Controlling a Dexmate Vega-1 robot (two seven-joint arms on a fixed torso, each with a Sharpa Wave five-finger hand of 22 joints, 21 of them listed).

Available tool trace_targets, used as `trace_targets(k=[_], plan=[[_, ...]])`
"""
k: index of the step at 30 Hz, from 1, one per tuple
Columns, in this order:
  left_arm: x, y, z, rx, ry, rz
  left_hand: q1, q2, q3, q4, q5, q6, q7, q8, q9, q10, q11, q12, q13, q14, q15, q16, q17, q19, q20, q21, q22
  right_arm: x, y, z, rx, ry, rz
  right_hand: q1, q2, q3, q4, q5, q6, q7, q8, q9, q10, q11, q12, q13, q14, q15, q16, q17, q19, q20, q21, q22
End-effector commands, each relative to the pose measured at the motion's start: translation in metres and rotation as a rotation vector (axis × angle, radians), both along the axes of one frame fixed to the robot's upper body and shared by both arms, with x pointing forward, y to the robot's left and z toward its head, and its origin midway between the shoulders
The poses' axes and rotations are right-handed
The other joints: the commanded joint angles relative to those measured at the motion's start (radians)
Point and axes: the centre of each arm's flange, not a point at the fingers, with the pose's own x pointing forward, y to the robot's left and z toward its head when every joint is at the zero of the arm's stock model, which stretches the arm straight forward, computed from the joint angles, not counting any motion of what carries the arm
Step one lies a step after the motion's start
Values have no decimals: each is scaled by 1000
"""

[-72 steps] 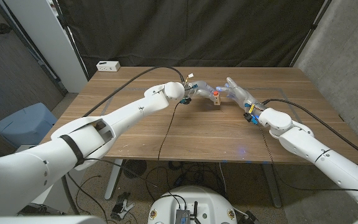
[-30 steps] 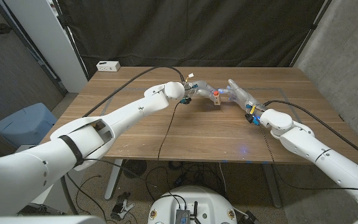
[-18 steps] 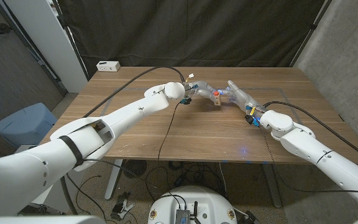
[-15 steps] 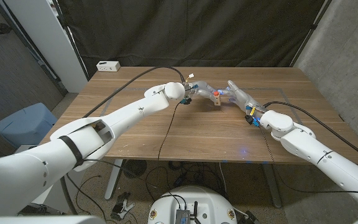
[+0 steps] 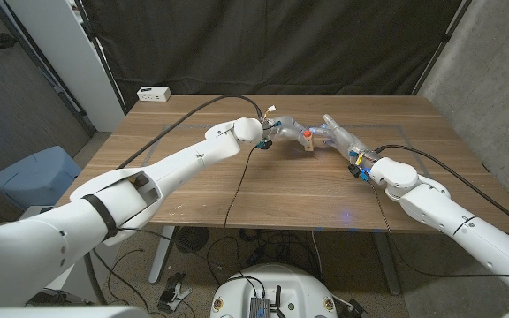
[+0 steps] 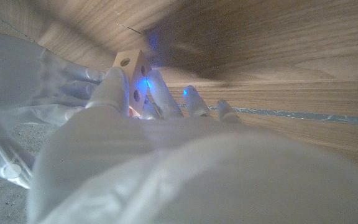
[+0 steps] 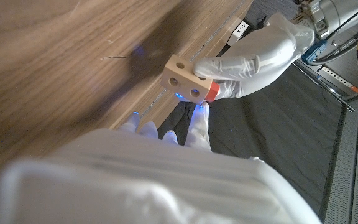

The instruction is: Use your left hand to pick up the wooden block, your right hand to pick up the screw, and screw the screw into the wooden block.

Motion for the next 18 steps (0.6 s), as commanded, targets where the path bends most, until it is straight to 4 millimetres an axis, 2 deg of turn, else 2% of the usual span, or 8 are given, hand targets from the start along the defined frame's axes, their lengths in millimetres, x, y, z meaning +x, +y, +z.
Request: trace_targets(k=[1,18], plan=[[-3,1,-1,-1,0,-2,-3,12,4,5,6,35,17,3,2,9,-1,-3,4,7,-51,4,4,2,1,3,4,-6,2,-5,-2,2,2,3,24,-9,2,5,-2,3,2,3,-41,3,0,3,-150,3,-3,2,-1,3,2,0],[-7,-2,-3,-1,-5,-6,-4,12,5,5,6,32,16,2,2,9,-1,-3,3,7,-51,4,4,3,1,3,4,-16,3,-11,-4,4,5,4,26,-10,2,6,0,0,3,3,-40,4,1,3,-149,3,-2,2,0,2,2,0]])
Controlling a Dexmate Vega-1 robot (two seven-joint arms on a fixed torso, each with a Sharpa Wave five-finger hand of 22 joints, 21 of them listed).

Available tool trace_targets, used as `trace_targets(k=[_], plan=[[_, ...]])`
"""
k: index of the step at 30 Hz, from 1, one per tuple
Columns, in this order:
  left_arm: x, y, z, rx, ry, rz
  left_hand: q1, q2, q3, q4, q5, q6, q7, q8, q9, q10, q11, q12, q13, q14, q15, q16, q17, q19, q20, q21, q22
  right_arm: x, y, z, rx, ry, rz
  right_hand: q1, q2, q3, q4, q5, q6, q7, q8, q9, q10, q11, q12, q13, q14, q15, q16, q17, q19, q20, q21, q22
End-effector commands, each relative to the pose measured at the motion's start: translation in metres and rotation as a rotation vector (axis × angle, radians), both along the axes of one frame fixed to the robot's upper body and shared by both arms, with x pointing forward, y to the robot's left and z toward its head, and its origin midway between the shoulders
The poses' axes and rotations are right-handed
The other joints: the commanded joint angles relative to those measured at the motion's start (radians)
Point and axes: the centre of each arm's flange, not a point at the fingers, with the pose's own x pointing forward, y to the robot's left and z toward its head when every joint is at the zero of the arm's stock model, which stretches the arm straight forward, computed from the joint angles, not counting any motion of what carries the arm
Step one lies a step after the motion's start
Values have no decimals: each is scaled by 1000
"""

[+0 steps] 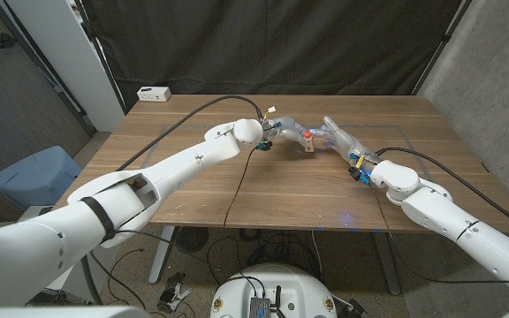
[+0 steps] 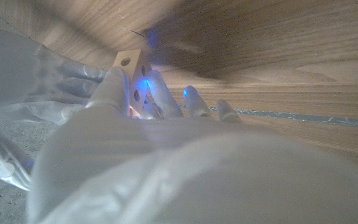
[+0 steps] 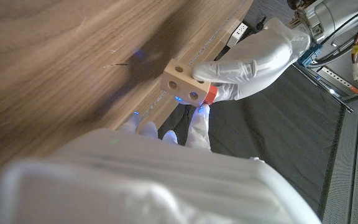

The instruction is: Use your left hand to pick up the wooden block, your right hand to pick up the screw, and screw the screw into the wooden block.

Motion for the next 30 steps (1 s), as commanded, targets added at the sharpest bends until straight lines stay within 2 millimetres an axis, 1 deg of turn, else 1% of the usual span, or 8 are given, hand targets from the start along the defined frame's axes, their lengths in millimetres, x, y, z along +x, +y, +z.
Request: trace_targets(k=[1,12,16,23,30], plan=[[-3,-2,0,2,-6,-4,-1,9,0,3,6,32,16,3,2,9,-1,-3,3,7,-52,4,3,3,1,3,4,-8,0,-5,-3,0,0,4,26,-2,2,6,1,0,7,5,-40,4,1,3,-149,3,-2,2,0,2,2,0],[-5,-2,-2,3,-2,-1,-1,9,1,3,6,32,18,3,2,9,-1,-2,4,7,-51,4,3,3,1,3,4,-12,1,-4,-8,-6,4,5,27,-3,1,7,3,0,8,5,-40,3,1,3,-149,2,-2,2,0,2,2,0],[-4,0,-3,0,1,1,-1,9,1,3,6,33,13,4,2,10,-1,-2,4,7,-51,3,3,3,1,3,4,-14,2,-4,-9,-8,4,5,27,-3,1,7,5,-1,8,5,-41,3,1,3,-149,2,-2,2,0,2,2,0],[-2,1,-2,0,1,0,-1,10,1,3,6,33,18,4,2,9,-1,-2,4,7,-51,3,3,2,1,3,4,-15,3,-3,-12,-13,0,5,28,-4,1,8,3,0,7,5,-40,3,1,3,-149,2,-2,2,0,2,3,0],[0,1,-2,0,3,-1,0,10,2,2,6,35,17,4,2,9,-1,-2,5,9,-52,4,3,3,1,3,4,-16,4,-2,-9,-12,-5,6,28,-5,1,8,1,-1,7,5,-40,3,1,3,-148,1,-2,2,1,2,3,0]])
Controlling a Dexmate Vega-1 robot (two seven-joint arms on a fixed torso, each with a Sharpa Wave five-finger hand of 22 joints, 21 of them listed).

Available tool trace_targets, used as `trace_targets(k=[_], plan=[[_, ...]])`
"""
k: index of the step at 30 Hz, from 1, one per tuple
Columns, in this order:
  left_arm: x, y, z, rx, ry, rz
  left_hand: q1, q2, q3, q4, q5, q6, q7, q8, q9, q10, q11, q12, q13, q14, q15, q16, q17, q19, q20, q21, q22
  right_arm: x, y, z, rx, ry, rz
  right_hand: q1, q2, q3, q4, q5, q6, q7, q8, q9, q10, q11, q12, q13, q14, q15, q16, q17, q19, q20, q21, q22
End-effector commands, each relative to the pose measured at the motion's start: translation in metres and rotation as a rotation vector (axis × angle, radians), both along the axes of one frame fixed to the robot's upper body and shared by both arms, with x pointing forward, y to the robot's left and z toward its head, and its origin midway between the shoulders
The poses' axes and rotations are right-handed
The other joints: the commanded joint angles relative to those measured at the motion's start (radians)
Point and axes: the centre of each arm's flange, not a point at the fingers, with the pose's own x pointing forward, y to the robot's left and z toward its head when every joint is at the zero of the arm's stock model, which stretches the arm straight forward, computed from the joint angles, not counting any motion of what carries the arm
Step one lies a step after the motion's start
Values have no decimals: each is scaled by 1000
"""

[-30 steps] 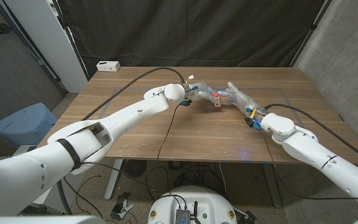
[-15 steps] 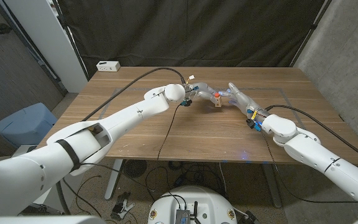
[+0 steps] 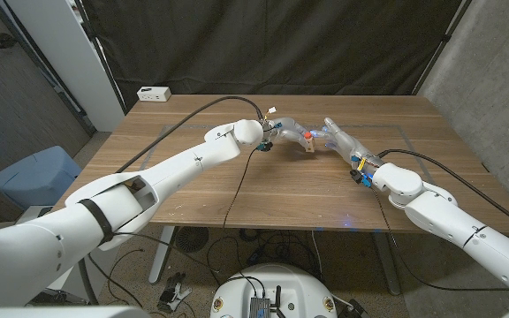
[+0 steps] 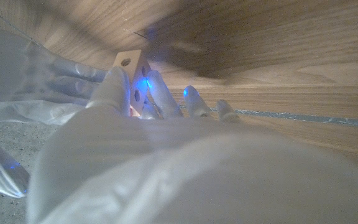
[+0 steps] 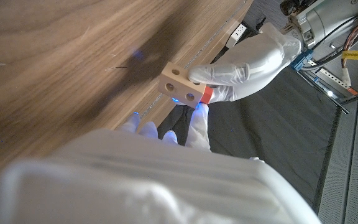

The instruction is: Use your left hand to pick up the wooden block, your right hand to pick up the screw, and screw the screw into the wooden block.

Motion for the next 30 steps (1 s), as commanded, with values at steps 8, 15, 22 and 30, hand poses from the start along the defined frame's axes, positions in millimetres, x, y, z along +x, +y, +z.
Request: trace_targets(k=[8,15,22,30], plan=[[4,1,0,-3,6,-4,2,7,2,3,6,34,17,7,2,10,-1,-2,4,7,-53,3,3,3,1,3,4,-3,2,2,-4,-3,-2,6,29,-5,1,5,4,-1,6,4,-39,2,1,3,-148,0,-2,2,1,2,3,0],[4,1,0,0,6,-2,3,8,2,3,6,34,17,7,2,9,-2,-3,4,7,-52,3,3,3,1,3,4,-4,3,2,1,-4,-5,7,29,-6,1,5,4,-1,6,4,-38,3,1,3,-147,0,-2,1,1,3,3,0],[4,1,1,3,5,-4,2,7,2,3,6,34,18,7,2,10,-1,-2,4,7,-52,3,3,4,1,3,4,-5,1,2,3,-9,-10,7,30,-6,1,5,4,0,6,4,-39,3,1,3,-146,0,-1,1,1,3,3,0],[3,2,3,9,1,-2,3,6,2,2,6,33,14,6,2,10,-1,-3,4,7,-52,3,3,4,-1,3,4,-6,-5,4,21,-19,-30,8,30,-7,0,6,3,0,6,4,-37,3,2,3,-145,1,-1,1,2,3,3,0]])
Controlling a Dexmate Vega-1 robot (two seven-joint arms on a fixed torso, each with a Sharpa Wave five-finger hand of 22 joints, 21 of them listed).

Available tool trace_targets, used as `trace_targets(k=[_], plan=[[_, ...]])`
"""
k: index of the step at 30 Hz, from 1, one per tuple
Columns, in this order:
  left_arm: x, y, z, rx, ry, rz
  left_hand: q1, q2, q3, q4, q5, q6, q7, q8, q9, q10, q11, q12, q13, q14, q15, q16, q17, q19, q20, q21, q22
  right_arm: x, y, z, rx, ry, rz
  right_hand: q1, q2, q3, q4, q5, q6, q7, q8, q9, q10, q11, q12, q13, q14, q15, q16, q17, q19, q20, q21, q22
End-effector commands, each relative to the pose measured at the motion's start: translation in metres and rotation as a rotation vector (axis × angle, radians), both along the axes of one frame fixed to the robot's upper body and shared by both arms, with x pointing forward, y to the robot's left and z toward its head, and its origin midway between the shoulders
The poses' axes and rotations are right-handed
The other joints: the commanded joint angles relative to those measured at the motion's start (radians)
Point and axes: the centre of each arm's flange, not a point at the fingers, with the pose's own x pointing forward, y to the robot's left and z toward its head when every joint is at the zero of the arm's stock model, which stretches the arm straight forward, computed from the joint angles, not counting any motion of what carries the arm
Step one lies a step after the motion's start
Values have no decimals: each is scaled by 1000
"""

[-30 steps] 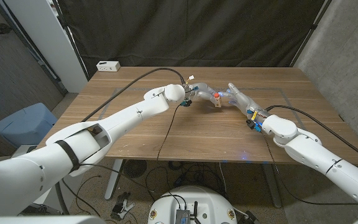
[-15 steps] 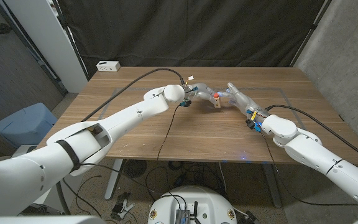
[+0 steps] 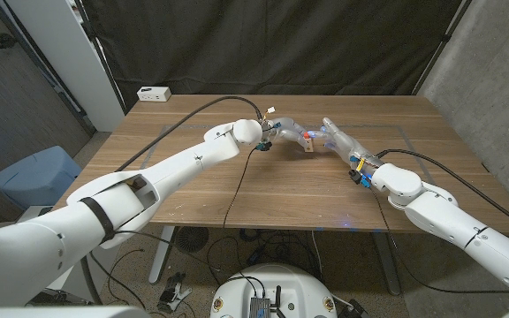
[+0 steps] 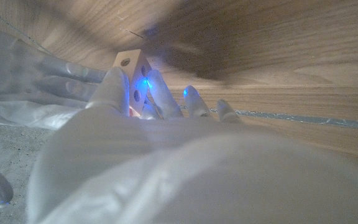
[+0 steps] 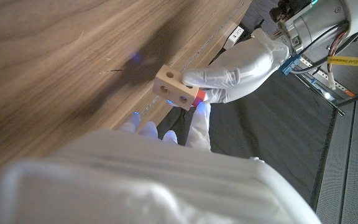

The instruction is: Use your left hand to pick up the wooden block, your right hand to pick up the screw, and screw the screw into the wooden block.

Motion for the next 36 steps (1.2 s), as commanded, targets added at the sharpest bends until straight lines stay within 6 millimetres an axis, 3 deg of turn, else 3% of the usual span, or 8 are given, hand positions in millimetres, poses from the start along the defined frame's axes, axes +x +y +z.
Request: trace_targets(k=[1,18,36], plan=[[-1,0,2,11,-2,0,1,8,4,4,5,34,14,6,2,10,-1,-2,4,7,-52,3,3,4,-1,3,4,-2,-8,3,19,-15,-24,8,30,-7,0,6,3,0,4,2,-34,3,3,3,-144,1,-1,1,2,3,3,0],[-8,5,3,20,-15,1,1,8,3,4,5,31,15,5,2,10,-1,-3,4,7,-51,3,3,3,1,3,4,-6,-21,6,55,-38,-46,9,29,-9,-1,7,-3,3,2,2,-30,7,4,3,-138,3,1,1,12,2,6,0],[-19,27,6,16,-39,20,0,9,5,5,5,31,15,6,2,8,-1,-3,4,6,-51,3,3,2,1,3,4,3,-14,10,87,-62,-38,13,29,-10,-3,8,-16,-6,-2,2,-22,15,5,3,-134,5,1,0,21,2,8,0]])
